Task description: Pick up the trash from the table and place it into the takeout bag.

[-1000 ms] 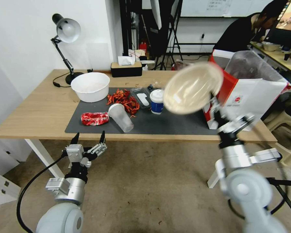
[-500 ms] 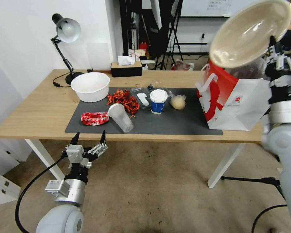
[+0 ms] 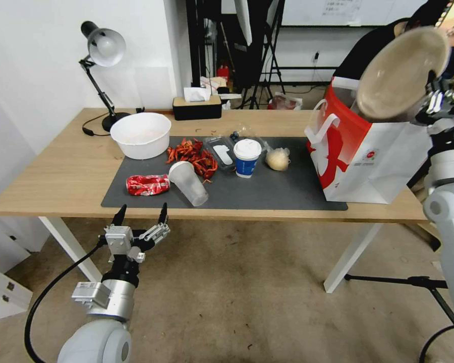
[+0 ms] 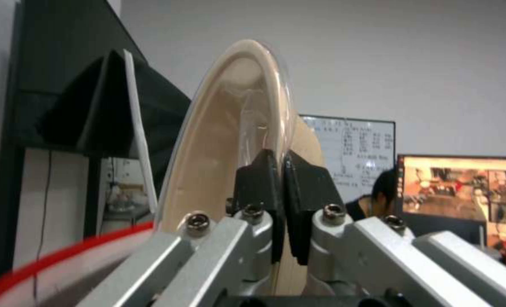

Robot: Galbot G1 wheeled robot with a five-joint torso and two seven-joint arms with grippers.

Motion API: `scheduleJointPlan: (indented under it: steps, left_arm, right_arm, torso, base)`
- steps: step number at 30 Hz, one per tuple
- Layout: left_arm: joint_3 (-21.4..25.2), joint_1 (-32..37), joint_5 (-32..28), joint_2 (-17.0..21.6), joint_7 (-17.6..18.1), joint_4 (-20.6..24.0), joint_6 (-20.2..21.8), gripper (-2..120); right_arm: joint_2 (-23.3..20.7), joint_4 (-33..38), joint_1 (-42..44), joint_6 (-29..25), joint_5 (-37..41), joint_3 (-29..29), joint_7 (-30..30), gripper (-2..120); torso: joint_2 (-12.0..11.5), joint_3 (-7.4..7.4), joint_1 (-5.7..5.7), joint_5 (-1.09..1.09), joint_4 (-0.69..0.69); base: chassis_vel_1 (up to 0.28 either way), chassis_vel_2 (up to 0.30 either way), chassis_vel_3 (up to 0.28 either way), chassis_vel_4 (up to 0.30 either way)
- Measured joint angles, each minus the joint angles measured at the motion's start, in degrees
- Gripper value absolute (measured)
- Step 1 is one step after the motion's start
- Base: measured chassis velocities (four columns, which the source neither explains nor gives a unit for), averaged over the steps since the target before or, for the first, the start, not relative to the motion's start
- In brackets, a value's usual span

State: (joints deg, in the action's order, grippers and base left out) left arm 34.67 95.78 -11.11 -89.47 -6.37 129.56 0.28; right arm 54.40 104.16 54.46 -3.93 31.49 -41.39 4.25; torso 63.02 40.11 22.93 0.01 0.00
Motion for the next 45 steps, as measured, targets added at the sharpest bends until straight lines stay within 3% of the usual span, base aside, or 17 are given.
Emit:
scheduleJointPlan:
  steps: [3, 7, 8, 9, 11, 13, 14, 15, 17, 21, 27, 33, 45]
  left_arm:
    - [0.0, 0.0, 0.0, 0.0, -0.2, 0.0, -0.1, 100]
    - [0.0, -0.2, -0.1, 0.2, -0.3, -0.2, -0.1, 100]
    - [0.0, -0.3, -0.2, 0.3, -0.4, -0.2, -0.1, 100]
    - [0.0, -0.3, -0.2, 0.3, -0.4, -0.2, -0.1, 100]
    - [0.0, -0.4, -0.3, 0.4, -0.4, -0.4, -0.1, 100]
    - [0.0, -0.4, -0.3, 0.4, -0.4, -0.4, -0.1, 100]
    - [0.0, -0.5, -0.3, 0.5, -0.4, -0.5, -0.1, 100]
    - [0.0, -0.5, -0.3, 0.5, -0.4, -0.5, -0.1, 100]
    - [0.0, -0.5, -0.3, 0.5, -0.4, -0.5, -0.1, 100]
    - [0.0, -0.5, -0.4, 0.6, -0.5, -0.7, -0.2, 100]
    - [0.0, -0.6, -0.4, 0.5, -0.5, -1.1, -0.4, 100]
    - [0.0, -0.9, -0.5, 0.6, -0.5, -1.8, -0.7, 100]
    - [0.2, -1.2, -0.8, 0.8, -0.4, -2.5, -1.1, 100]
  right_arm:
    - [0.5, -0.8, 0.1, 0.4, -0.6, 0.4, 0.2, 19]
    - [0.6, 0.0, 0.3, 1.3, 0.2, 0.5, 0.7, 32]
    - [0.5, 2.5, 1.0, 2.1, 3.5, 0.4, 1.2, 43]
    - [0.5, 2.5, 1.0, 2.1, 3.5, 0.4, 1.2, 43]
    - [0.8, 9.9, 2.5, 4.5, 16.5, 0.4, 3.0, 58]
    - [0.8, 9.9, 2.5, 4.5, 16.5, 0.4, 3.0, 58]
    - [2.0, 15.3, 4.6, 5.6, 23.0, 0.8, 3.6, 70]
    - [2.7, 17.4, 5.8, 6.1, 24.2, 1.2, 3.7, 73]
    - [3.2, 18.9, 6.9, 6.4, 24.6, 1.5, 3.7, 77]
    - [6.8, 25.1, 14.0, 8.7, 20.3, 4.7, 3.8, 96]
    - [9.3, 26.5, 22.6, 8.8, 9.4, 7.9, 4.8, 100]
    - [11.5, 24.8, 31.0, 4.6, 0.4, 10.9, 5.6, 100]
    - [14.0, 18.4, 37.4, -2.7, -7.3, 16.5, 6.4, 100]
  torso:
    - [0.0, 0.0, -0.01, 0.0, 0.0]
    - [0.0, 0.0, -0.01, -0.02, 0.0]
    - [0.0, 0.0, -0.01, -0.01, -0.01]
    - [0.0, 0.0, -0.01, -0.01, -0.01]
    - [0.0, 0.0, -0.01, -0.03, 0.0]
    - [0.0, 0.0, -0.01, -0.03, 0.0]
    - [0.0, -0.01, -0.01, -0.03, 0.0]
    - [0.0, 0.0, -0.01, -0.03, 0.0]
    - [0.0, -0.01, -0.01, -0.03, 0.0]
    - [0.0, -0.01, -0.02, -0.02, 0.0]
    - [0.0, -0.01, -0.01, -0.01, -0.01]
    - [0.0, -0.01, -0.02, -0.02, -0.01]
    - [0.0, -0.01, -0.02, 0.0, -0.01]
  base:
    - [0.0, 0.0, 0.0, 0.0]
    - [0.0, 0.0, 0.0, 0.0]
    - [0.0, 0.0, 0.0, 0.0]
    - [0.0, 0.0, 0.0, 0.0]
    - [0.0, 0.0, 0.0, 0.0]
    - [0.0, 0.0, 0.0, 0.0]
    - [0.0, 0.0, 0.0, 0.0]
    - [0.0, 0.0, 0.0, 0.0]
    - [0.0, 0.0, 0.0, 0.0]
    - [0.0, 0.0, 0.0, 0.0]
    - [0.0, 0.0, 0.0, 0.0]
    - [0.0, 0.0, 0.0, 0.0]
    - [0.0, 0.0, 0.0, 0.0]
